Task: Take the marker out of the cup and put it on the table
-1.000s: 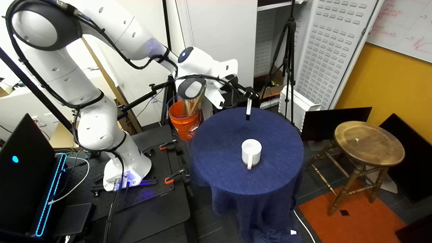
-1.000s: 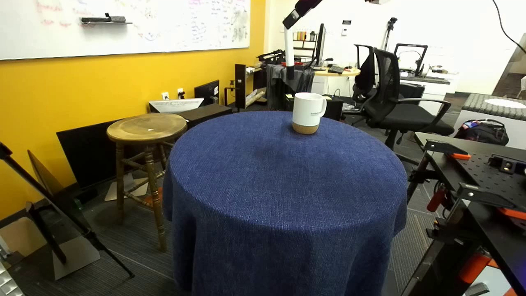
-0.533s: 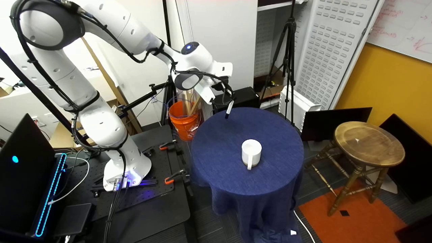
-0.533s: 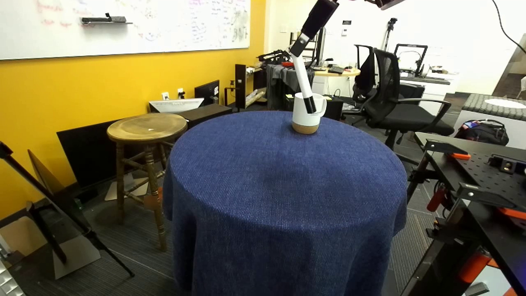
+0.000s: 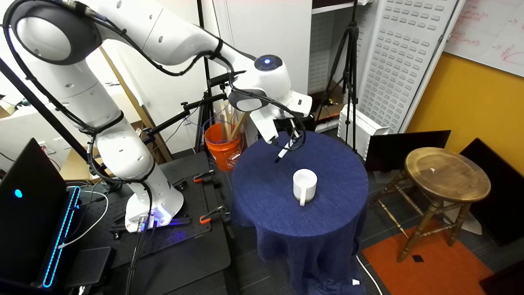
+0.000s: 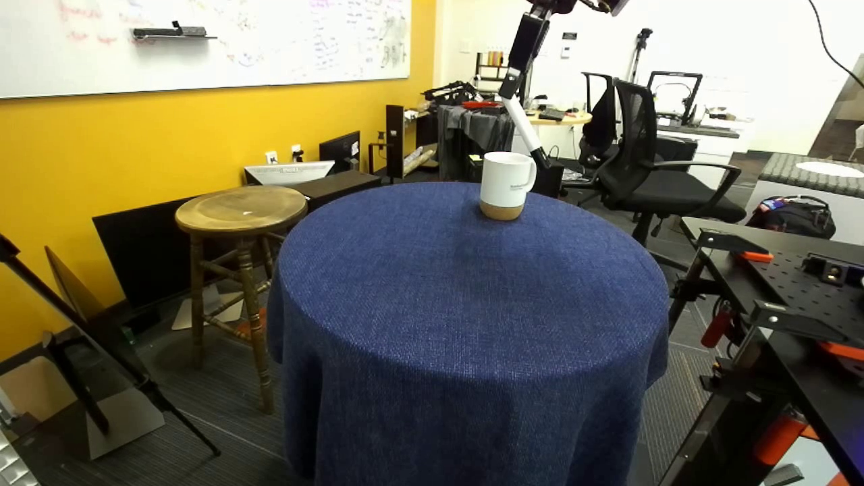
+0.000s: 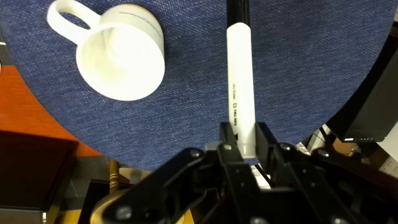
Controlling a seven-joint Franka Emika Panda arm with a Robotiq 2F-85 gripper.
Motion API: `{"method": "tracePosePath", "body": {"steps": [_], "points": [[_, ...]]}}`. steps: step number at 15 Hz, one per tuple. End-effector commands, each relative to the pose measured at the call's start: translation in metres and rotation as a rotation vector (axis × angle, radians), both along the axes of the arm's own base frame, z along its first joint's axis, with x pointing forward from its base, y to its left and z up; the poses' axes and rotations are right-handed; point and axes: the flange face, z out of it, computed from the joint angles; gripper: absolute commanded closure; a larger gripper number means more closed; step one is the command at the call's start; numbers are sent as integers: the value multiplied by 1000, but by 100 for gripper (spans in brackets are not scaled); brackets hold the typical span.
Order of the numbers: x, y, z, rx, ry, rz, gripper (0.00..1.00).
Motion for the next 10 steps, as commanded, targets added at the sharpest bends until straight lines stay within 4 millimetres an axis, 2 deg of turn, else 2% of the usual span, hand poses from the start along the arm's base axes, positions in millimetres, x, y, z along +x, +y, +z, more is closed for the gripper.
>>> {"method": "tracePosePath", "body": {"steps": [1,5,10], "points": [[27,-10,-15,-6,85,3,94],[46,-9,-29,-32,136,45,94],[63,5,-43,-67,197,146,94]]}}
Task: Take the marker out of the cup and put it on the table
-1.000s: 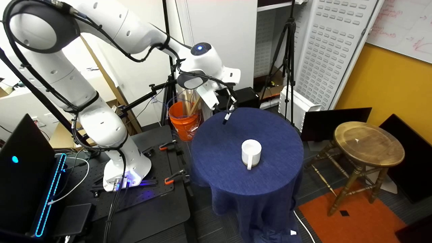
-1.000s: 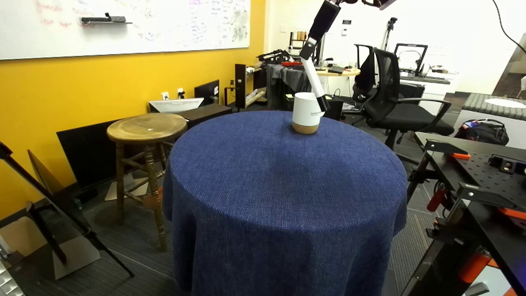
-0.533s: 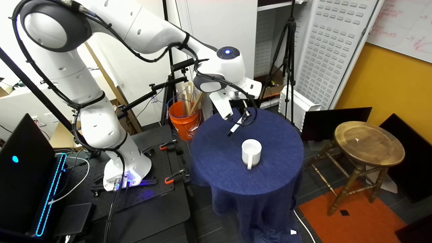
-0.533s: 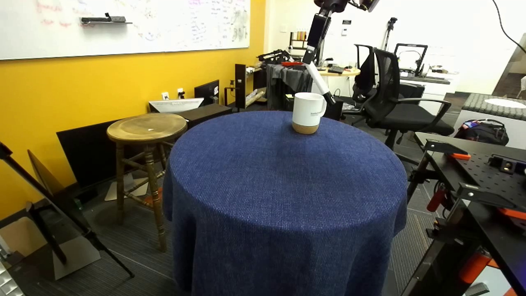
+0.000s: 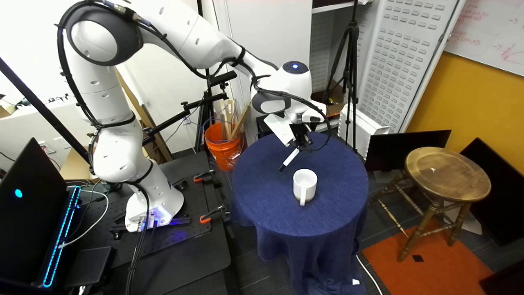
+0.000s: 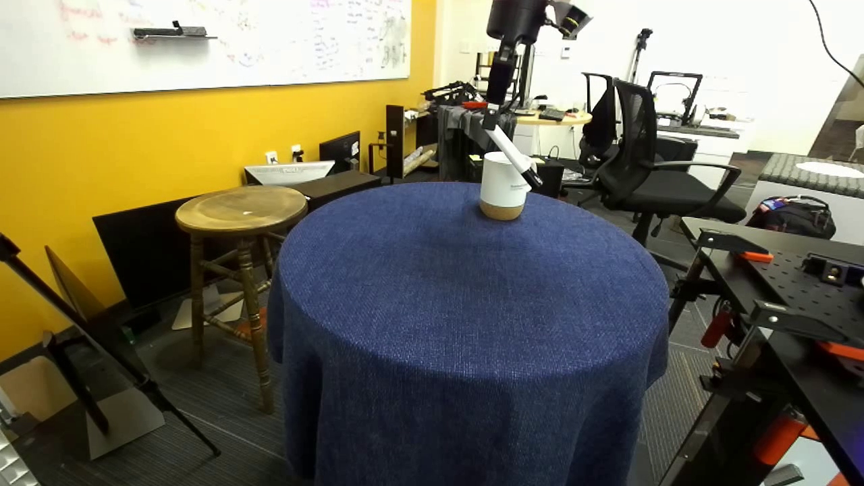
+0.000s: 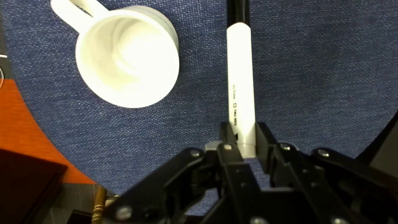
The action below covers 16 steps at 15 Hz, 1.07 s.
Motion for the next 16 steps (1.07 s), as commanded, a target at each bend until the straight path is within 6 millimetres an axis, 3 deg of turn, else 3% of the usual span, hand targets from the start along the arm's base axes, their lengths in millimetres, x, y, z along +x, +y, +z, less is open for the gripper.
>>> {"method": "tracePosePath", "body": {"steps": [1,8,9,11,16], "points": [[17,7,-4,-3,66,59,94],[31,26,-13,-8,159,143,94],[31,29,-15,-18,167,156,53],[32,31,-17,-25,180,174,45],[33,32,-18,-32,190,185,8]]}}
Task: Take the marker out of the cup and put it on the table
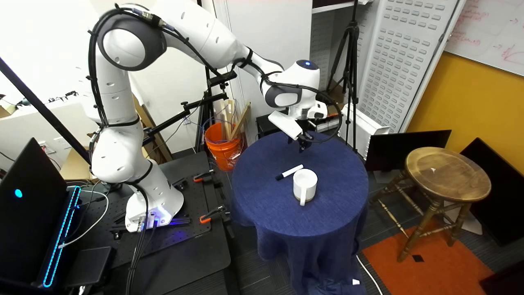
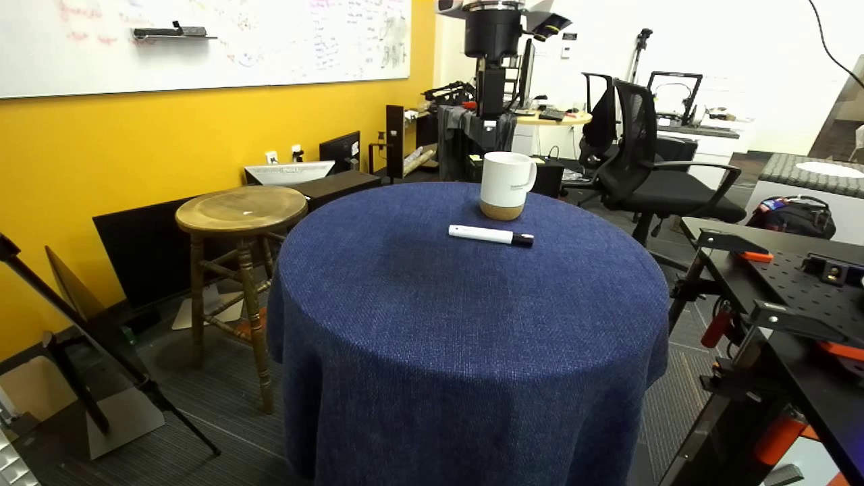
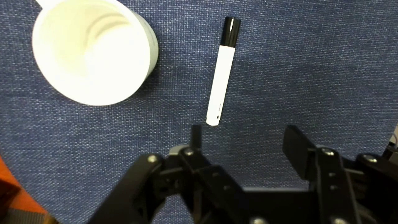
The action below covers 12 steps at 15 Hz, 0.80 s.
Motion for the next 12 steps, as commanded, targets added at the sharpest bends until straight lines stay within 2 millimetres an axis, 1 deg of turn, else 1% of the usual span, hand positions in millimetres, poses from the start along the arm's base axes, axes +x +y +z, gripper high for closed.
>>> {"method": "tracePosePath", "body": {"steps": [1,3,4,5,6,12], "points": [[5,-4,5,-6,20,14,1],[4,-5,7,-14,9,4,0],[1,-2,1,-3,0,0,4],[1,-3,1,-4,-1,-1,0],[1,-4,1,-4,-1,-1,0],[1,-4,1,-4,-1,-2,0]]}}
